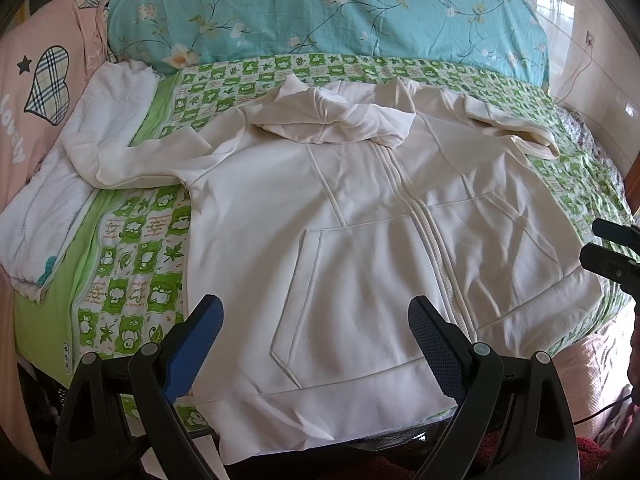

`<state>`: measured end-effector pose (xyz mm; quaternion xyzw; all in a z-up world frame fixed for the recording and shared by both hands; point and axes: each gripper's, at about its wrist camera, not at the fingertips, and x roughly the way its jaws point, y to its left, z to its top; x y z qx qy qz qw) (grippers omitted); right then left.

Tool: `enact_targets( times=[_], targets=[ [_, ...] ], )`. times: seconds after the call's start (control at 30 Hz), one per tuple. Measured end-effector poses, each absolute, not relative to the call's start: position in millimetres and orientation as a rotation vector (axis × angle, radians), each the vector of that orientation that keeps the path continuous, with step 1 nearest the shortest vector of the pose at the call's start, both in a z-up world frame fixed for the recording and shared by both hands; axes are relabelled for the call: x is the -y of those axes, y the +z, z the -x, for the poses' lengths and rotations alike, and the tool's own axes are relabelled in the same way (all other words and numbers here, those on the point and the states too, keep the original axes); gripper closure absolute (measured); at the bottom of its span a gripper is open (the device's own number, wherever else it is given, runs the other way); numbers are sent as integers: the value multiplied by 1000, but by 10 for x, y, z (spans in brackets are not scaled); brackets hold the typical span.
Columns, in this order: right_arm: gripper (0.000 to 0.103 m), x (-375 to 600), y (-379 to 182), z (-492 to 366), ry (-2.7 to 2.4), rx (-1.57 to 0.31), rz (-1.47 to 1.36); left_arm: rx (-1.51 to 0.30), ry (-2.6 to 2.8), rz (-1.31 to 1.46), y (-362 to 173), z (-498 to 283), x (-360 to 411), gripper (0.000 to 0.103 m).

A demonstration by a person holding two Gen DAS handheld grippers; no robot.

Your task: Fold large clothes

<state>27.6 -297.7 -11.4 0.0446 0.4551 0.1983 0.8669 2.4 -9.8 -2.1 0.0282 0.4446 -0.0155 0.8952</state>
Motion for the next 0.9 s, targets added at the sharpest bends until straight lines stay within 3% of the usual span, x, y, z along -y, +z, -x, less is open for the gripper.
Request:
enact_targets(
  times=[0.4,0.9],
  targets=[
    [1,2963,-134,-290,414,-955,-102,-999,-72,-40,-53,-84,93,9],
    [1,2992,-245,-463,415,-990,-136,-956,-73,-66,-155,-265,135,9]
  ],
)
